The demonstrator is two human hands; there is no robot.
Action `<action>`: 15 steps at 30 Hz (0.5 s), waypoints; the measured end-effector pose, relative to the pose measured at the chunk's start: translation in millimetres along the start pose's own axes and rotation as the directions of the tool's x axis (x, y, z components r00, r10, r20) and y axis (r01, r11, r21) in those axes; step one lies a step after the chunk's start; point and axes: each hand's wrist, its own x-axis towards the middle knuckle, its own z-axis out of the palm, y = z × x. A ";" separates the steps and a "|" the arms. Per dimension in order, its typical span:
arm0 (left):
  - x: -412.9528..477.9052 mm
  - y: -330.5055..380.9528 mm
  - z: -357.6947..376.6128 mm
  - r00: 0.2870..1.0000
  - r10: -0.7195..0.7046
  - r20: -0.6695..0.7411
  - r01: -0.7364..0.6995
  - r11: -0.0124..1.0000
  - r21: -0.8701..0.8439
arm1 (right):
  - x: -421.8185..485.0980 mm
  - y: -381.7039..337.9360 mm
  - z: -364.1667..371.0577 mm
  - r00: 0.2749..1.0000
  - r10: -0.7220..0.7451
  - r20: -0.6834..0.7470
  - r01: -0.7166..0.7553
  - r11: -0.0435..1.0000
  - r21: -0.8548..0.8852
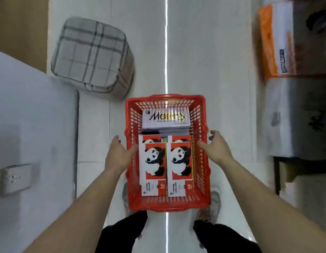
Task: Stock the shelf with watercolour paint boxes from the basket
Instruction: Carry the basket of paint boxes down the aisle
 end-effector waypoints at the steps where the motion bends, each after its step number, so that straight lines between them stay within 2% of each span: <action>1: 10.9 -11.7 12.5 1.000 -0.022 0.009 0.022 1.000 -0.012 | 8.2 9.9 16.4 1.000 -0.016 -0.021 0.017 0.999 0.039; 4: 31.0 -50.4 49.3 0.996 -0.060 0.061 0.060 0.998 -0.008 | 20.2 47.3 59.1 0.998 -0.026 -0.054 0.030 0.997 0.065; 7: 34.1 -76.5 72.9 0.995 0.060 -0.080 -0.062 0.997 -0.034 | 26.1 74.6 79.0 0.982 -0.058 -0.181 0.061 0.998 0.010; 9: 32.0 -75.5 74.8 0.985 0.112 -0.129 -0.117 0.993 -0.030 | 28.1 77.7 78.9 0.973 -0.099 -0.207 0.096 0.995 -0.023; 15: -3.6 -40.3 37.4 0.983 0.122 -0.138 -0.130 0.991 -0.045 | -13.2 52.2 41.8 0.968 -0.089 -0.235 0.097 0.995 0.019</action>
